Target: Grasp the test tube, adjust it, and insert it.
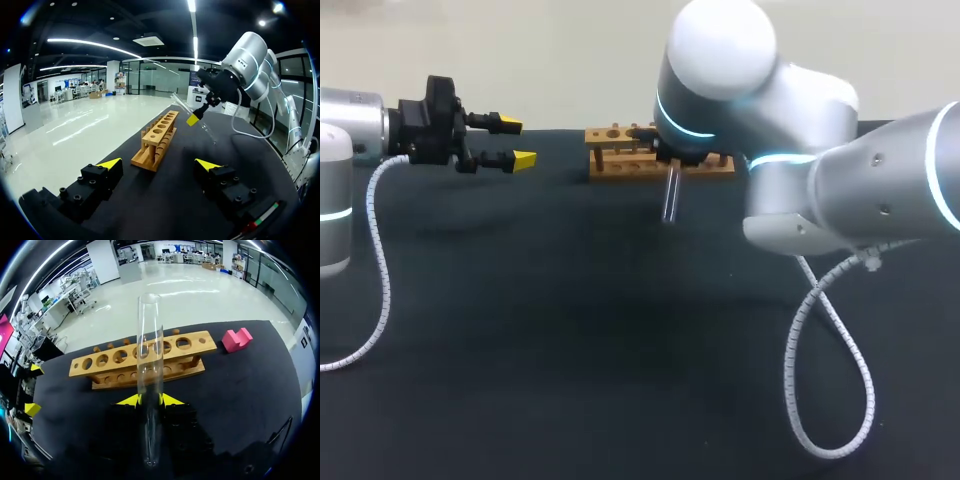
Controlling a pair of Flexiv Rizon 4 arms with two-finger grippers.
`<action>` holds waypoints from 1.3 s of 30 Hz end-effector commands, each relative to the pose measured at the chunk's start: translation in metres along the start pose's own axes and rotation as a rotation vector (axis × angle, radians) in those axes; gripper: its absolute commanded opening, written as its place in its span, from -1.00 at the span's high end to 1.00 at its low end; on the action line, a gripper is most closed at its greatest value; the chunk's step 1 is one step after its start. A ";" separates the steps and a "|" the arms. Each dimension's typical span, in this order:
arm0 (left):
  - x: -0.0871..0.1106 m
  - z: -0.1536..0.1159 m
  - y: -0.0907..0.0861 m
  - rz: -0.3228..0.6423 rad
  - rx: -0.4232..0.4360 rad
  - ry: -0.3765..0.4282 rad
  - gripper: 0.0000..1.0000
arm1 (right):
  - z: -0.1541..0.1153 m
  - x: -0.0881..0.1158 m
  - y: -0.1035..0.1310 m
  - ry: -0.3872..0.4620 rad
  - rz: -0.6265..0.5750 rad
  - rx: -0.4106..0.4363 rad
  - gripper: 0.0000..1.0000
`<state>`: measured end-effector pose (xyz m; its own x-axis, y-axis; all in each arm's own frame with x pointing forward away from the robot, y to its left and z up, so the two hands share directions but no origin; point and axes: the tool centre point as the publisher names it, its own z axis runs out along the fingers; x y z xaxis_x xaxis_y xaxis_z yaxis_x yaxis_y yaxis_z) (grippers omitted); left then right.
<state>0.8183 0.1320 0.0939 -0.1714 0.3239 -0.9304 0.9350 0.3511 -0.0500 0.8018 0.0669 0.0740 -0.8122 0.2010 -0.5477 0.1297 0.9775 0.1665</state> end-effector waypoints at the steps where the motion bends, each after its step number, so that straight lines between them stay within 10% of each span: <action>1: 0.001 -0.001 0.000 0.003 -0.001 -0.005 -1.00 | -0.022 0.006 -0.008 -0.131 0.019 -0.009 1.00; 39: 0.001 -0.001 0.000 0.003 -0.001 -0.005 -1.00 | -0.075 -0.005 -0.015 -0.321 0.033 -0.057 1.00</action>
<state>0.8183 0.1320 0.0939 -0.1714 0.3239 -0.9304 0.9350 0.3511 -0.0500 0.7634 0.0464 0.1374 -0.6107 0.2473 -0.7522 0.1159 0.9677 0.2240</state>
